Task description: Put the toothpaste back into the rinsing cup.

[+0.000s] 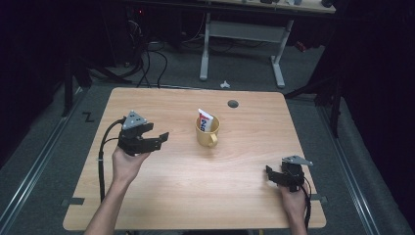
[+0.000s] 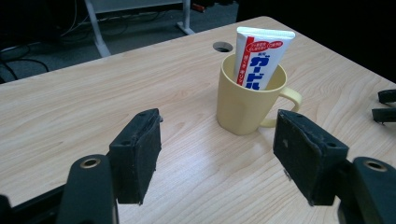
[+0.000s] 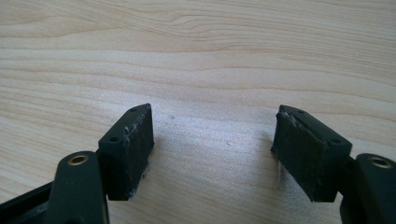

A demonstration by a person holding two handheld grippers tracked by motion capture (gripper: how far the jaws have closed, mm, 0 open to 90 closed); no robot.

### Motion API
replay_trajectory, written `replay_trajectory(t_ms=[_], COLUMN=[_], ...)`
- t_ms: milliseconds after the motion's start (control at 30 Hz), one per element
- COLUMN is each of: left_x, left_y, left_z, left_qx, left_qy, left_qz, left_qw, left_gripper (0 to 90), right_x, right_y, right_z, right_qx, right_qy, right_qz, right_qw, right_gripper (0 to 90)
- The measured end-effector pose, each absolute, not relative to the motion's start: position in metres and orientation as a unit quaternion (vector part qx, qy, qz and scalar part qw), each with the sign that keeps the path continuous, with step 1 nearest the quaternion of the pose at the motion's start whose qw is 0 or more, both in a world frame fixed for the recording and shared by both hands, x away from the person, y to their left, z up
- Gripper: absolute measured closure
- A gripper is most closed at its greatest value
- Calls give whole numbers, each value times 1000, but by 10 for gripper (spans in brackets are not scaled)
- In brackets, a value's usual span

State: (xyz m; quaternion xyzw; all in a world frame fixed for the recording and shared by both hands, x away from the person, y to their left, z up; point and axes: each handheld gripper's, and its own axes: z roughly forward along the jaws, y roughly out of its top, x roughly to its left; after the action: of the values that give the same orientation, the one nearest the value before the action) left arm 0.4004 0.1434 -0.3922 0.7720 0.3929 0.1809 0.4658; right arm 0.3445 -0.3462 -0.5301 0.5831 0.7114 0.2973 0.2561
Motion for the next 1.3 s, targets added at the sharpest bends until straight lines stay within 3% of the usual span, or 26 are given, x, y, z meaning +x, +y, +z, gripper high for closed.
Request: replay_trajectory(t_ms=[1300], left_x=[382], left_y=[160], left_z=[-405], left_qx=[763], left_qy=[407], left_qz=[162], left_qw=[476], left_gripper=[325], right_x=[345], right_y=[-346], right_z=[-530], right_qx=[582], right_qy=[712], right_qz=[297], right_qw=[257], right_gripper=[289])
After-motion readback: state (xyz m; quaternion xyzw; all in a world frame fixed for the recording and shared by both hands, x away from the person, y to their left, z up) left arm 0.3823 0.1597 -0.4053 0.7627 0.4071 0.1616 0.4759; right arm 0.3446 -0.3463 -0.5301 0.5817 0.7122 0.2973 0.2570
